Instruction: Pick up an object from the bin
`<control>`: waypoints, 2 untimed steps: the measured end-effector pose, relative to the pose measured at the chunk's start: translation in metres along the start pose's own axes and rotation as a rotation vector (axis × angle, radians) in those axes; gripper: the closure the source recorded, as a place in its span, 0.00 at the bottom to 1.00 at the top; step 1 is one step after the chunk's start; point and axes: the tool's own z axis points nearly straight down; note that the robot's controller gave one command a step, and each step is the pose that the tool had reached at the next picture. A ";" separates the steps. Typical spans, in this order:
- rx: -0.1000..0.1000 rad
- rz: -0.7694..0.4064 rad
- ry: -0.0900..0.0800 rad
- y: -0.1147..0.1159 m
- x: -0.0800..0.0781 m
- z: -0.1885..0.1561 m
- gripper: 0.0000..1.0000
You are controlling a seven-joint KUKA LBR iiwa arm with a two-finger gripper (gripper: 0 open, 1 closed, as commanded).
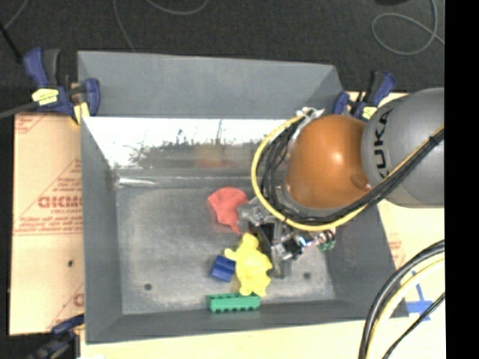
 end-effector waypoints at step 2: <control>0.001 -0.462 -0.004 -0.004 -0.013 0.064 1.00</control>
Offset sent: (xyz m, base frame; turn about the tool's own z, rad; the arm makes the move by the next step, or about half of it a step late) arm 0.0122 0.0017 -0.0654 -0.4659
